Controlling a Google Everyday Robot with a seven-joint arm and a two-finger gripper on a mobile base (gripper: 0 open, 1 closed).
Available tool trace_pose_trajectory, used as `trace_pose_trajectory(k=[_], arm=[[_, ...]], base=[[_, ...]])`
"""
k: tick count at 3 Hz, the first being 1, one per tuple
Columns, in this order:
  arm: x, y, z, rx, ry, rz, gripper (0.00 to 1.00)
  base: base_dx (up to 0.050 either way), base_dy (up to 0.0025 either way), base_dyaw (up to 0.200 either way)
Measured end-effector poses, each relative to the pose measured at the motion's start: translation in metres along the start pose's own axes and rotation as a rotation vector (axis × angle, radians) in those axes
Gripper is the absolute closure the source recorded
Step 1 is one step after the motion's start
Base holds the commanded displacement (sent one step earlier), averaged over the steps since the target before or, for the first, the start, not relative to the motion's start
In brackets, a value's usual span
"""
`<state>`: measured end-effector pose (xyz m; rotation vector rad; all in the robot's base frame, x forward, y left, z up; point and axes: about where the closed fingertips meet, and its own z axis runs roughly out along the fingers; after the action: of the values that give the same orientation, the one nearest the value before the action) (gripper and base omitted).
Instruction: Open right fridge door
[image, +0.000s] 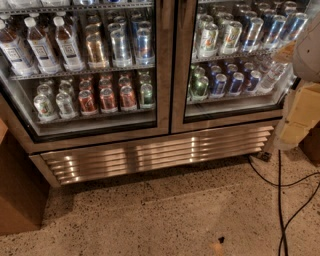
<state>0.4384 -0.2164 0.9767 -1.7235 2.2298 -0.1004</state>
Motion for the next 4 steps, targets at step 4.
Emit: trace_pose_trajectory(k=[4], arm=[[0.0000, 0.0000, 0.0000, 0.000, 0.000, 0.000, 0.00]], base=[[0.049, 0.00000, 0.000]])
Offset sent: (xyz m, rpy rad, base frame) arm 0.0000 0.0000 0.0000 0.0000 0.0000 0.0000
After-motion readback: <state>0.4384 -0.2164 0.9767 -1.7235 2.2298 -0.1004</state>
